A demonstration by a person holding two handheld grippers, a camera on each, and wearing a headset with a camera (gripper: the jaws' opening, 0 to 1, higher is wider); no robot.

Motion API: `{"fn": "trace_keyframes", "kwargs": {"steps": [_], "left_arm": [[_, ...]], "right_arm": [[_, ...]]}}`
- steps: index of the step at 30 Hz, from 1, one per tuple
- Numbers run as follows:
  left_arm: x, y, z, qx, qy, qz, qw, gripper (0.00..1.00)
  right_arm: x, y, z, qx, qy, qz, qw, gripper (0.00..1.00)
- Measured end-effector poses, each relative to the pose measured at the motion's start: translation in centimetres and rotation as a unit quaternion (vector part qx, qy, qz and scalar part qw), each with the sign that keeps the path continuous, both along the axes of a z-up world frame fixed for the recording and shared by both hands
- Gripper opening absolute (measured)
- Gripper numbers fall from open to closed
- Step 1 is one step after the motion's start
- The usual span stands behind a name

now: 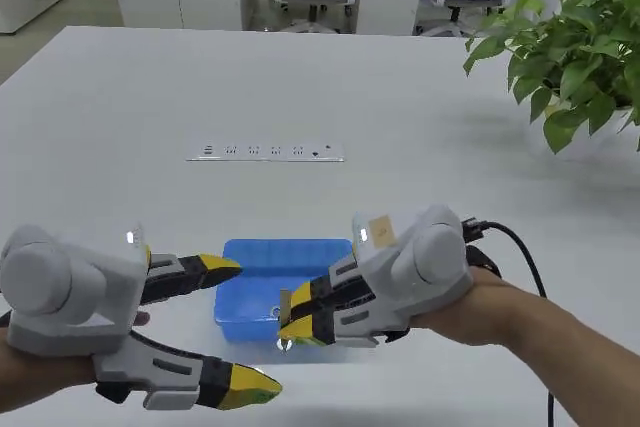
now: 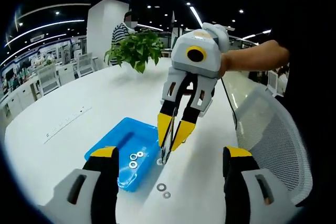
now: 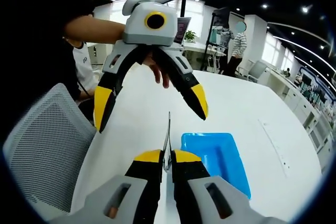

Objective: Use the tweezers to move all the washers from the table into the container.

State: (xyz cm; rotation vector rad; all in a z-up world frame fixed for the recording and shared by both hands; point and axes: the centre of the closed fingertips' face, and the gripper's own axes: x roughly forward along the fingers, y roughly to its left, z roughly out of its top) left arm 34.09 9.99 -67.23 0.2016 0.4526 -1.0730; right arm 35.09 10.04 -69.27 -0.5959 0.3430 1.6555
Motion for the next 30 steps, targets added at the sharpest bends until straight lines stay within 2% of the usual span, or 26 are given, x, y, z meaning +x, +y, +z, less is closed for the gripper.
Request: {"fn": "trace_keyframes", "kwargs": {"steps": [4,6,16,24,30], "left_arm": [[0.1,0.0,0.0,0.001,-0.004,0.009,0.9999,0.97],[0.2,-0.1,0.0,-0.001,-0.005,0.013,0.9999,0.99],[0.4,-0.3,0.3,-0.011,-0.007,0.017,0.9998,0.99],[0.7,-0.3,0.3,-0.011,-0.006,0.015,0.9998,0.99],[1.4,-0.4,0.4,-0.011,-0.007,0.013,0.9998,0.99]], "right_arm": [[0.7,-0.1,0.4,0.006,-0.006,-0.006,0.9999,0.08],[1.1,-0.2,0.6,0.009,-0.009,-0.01,0.9999,0.08],[3.5,-0.5,0.8,0.02,-0.019,-0.032,0.9991,0.08],[5.1,-0.6,0.2,0.021,-0.025,-0.044,0.9985,0.08],[6.2,-0.7,-0.7,0.021,-0.02,-0.051,0.9982,0.08]]}}
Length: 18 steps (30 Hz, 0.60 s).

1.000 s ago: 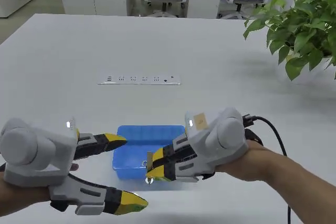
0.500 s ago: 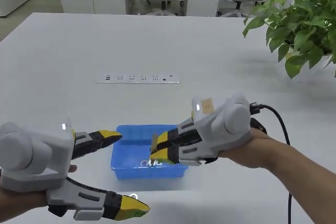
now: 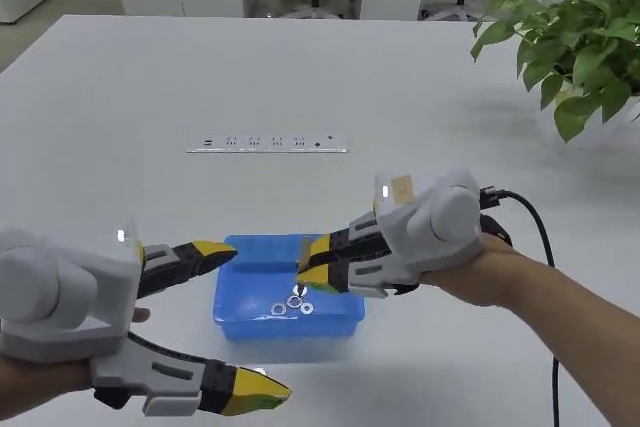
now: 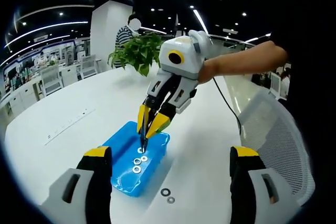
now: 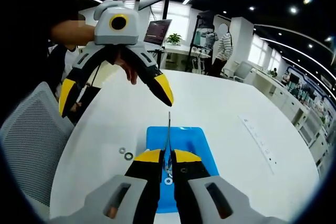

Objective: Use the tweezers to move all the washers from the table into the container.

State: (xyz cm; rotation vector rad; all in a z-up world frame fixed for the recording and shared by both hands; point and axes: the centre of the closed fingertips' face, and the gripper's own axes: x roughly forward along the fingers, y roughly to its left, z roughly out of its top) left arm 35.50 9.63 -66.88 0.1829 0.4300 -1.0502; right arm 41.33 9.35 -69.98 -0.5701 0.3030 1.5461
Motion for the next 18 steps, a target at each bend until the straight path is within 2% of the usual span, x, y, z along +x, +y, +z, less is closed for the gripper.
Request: {"fn": "trace_keyframes", "kwargs": {"steps": [7,18], "left_arm": [[1.0,-0.4,-0.1,0.003,-0.001,-0.009,1.0,0.99],[3.0,-1.7,-0.6,0.007,0.001,-0.03,0.9995,0.89]], "right_arm": [[1.2,-0.2,-1.2,-0.004,0.004,-0.006,1.0,0.08],[2.0,-0.6,-2.8,-0.01,0.014,-0.012,0.9998,0.08]]}}
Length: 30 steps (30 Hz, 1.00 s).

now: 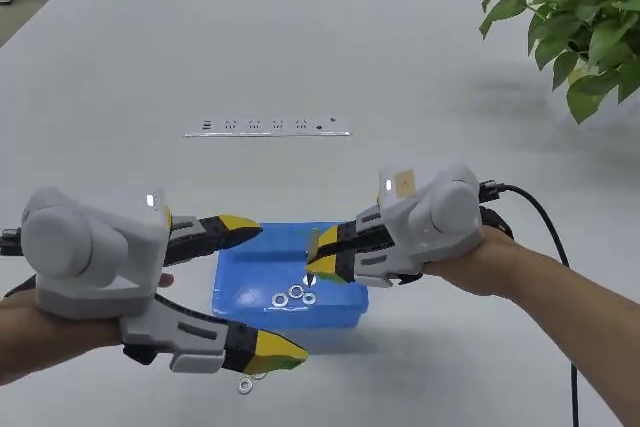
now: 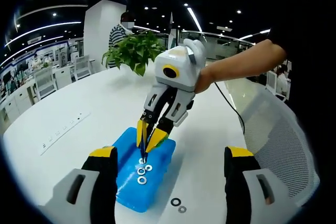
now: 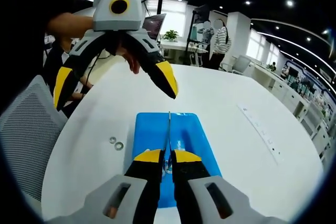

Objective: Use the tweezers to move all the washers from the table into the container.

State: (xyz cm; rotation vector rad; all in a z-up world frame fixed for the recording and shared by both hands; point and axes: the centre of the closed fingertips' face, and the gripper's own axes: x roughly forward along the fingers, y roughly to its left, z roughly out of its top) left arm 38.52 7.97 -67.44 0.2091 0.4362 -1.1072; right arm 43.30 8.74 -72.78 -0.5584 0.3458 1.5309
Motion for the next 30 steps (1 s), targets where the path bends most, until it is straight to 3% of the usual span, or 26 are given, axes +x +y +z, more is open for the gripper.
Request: {"fn": "trace_keyframes", "kwargs": {"steps": [10,20,23,30], "left_arm": [[1.5,-1.1,-1.1,0.011,0.006,-0.026,0.9996,0.78],[3.1,-1.6,-1.8,0.027,0.001,-0.037,0.9989,0.48],[3.7,-1.5,-2.1,0.042,-0.005,-0.038,0.9984,0.37],[4.5,-1.9,-2.3,0.052,-0.014,-0.044,0.9976,0.24]], "right_arm": [[0.1,-0.2,-0.9,-0.004,0.007,0.001,1.0,0.08],[0.2,-0.3,-1.6,-0.01,0.009,0.003,0.9999,0.08],[0.3,-0.3,-1.6,-0.009,0.01,0.002,0.9999,0.08],[0.3,-0.4,-1.6,-0.009,0.01,0.004,0.9999,0.08]]}}
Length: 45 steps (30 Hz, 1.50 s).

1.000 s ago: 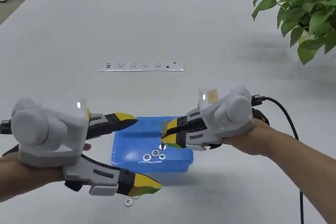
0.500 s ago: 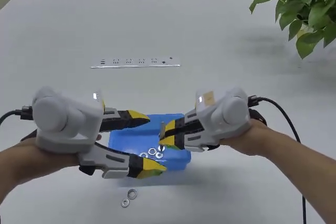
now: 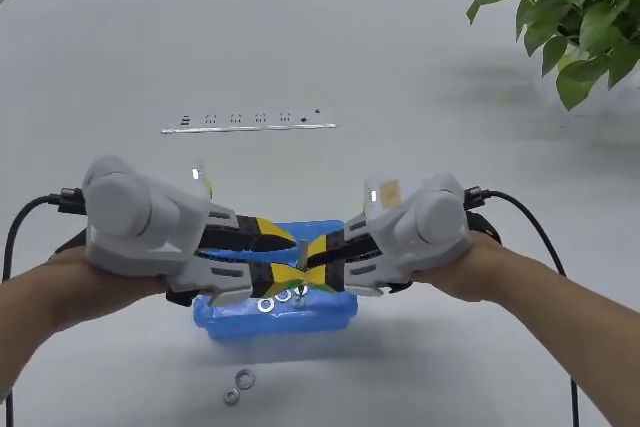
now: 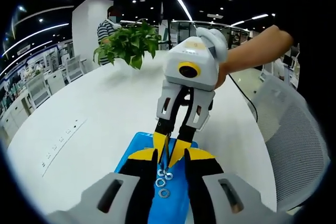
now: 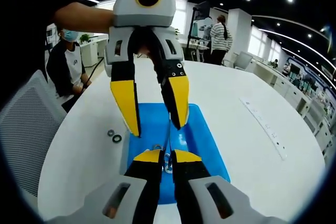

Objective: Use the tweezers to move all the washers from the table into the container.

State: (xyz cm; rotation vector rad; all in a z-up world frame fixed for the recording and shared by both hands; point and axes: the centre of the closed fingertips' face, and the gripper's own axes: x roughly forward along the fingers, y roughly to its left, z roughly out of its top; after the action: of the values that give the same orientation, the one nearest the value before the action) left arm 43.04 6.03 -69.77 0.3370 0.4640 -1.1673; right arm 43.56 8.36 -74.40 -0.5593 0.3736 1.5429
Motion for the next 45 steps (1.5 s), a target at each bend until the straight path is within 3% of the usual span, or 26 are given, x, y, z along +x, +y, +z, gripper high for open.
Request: {"fn": "trace_keyframes", "kwargs": {"steps": [9,13,27,45], "left_arm": [[0.6,-0.5,0.0,0.009,-0.015,-0.017,0.9997,0.11],[0.5,-0.6,-0.2,0.015,-0.013,-0.025,0.9995,0.09],[0.2,-0.5,0.1,0.025,-0.023,-0.038,0.9987,0.07],[0.0,-0.1,2.7,0.013,-0.039,-0.019,0.999,0.06]], "right_arm": [[-0.1,0.0,0.0,-0.002,-0.002,0.005,1.0,0.09],[-0.1,0.0,0.0,-0.003,-0.004,0.005,1.0,0.09],[-0.4,0.1,0.2,-0.007,-0.01,0.008,0.9999,0.1],[-1.3,-0.1,2.5,0.004,-0.008,-0.013,0.9999,0.23]]}}
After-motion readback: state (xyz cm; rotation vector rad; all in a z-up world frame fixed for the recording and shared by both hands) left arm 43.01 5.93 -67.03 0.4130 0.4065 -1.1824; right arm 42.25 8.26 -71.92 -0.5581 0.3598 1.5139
